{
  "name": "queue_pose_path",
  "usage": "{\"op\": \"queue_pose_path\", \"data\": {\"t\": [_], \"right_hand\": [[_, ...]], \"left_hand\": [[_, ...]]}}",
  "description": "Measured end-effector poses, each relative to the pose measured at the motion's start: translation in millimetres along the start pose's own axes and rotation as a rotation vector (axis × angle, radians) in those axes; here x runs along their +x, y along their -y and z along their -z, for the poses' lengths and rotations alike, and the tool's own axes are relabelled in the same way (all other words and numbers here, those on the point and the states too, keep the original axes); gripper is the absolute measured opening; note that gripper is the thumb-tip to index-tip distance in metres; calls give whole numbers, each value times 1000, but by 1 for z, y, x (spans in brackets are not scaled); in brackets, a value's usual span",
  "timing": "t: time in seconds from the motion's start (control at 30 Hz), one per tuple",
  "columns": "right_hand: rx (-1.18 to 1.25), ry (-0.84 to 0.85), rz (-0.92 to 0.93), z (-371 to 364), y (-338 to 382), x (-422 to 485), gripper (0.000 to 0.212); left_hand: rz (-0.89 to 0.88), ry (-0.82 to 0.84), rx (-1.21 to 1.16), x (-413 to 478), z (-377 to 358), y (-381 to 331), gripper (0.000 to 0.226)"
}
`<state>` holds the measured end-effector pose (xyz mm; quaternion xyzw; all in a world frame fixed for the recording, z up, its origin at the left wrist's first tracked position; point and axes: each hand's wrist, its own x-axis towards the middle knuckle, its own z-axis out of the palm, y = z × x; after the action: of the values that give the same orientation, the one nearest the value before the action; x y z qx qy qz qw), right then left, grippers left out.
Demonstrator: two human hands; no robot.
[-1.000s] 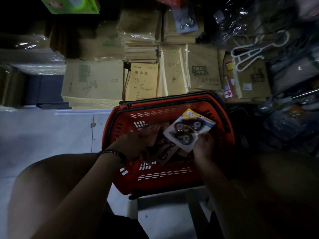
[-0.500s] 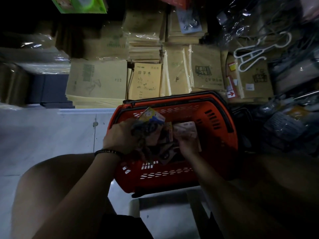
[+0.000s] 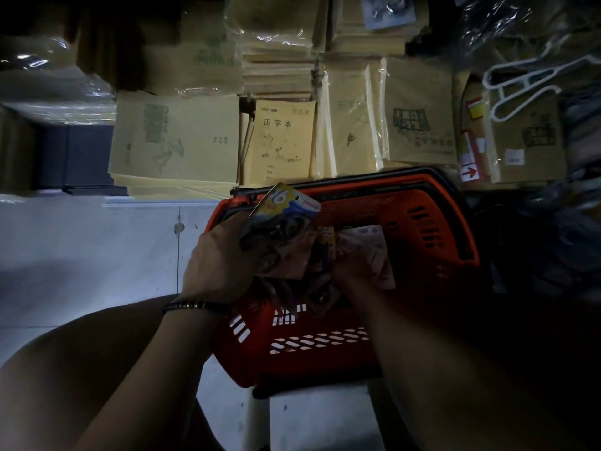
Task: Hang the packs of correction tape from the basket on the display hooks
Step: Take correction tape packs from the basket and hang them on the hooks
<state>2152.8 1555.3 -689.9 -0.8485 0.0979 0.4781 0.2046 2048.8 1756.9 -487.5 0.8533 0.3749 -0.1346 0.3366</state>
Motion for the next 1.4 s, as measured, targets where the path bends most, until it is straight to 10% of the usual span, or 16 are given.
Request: {"op": "queue_pose_path", "data": {"t": [0.17, 0.43, 0.8, 0.93, 1.23, 1.4], "right_hand": [[66, -41, 66, 6, 7, -14, 51], [278, -347, 269, 27, -17, -63, 5], [383, -647, 676, 123, -6, -199, 14], [542, -728, 807, 151, -3, -235, 25], [860, -662, 938, 212, 60, -313, 40], [895, -582, 987, 226, 93, -367, 42]], "left_hand": [[-28, 36, -3, 0, 2, 0, 44], [-28, 82, -107, -3, 6, 0, 39], [-1, -82, -201, -59, 24, -23, 58], [-9, -187, -310, -89, 38, -36, 33], [-169, -240, -877, -164, 84, -90, 8], [-302, -197, -1043, -199, 120, -128, 37]]}}
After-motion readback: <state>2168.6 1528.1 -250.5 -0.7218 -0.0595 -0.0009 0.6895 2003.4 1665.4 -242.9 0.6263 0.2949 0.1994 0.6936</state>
